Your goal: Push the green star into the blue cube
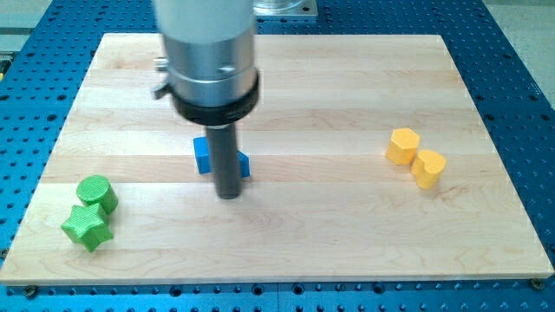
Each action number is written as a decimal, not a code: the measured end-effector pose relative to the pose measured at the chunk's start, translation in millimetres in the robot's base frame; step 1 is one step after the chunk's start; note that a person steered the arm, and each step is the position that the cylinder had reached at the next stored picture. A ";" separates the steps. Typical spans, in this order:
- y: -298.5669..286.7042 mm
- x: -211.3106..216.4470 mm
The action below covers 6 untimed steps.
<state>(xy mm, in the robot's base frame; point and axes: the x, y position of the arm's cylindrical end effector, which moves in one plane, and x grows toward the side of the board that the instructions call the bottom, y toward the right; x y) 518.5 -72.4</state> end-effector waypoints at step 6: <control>-97.0 6.9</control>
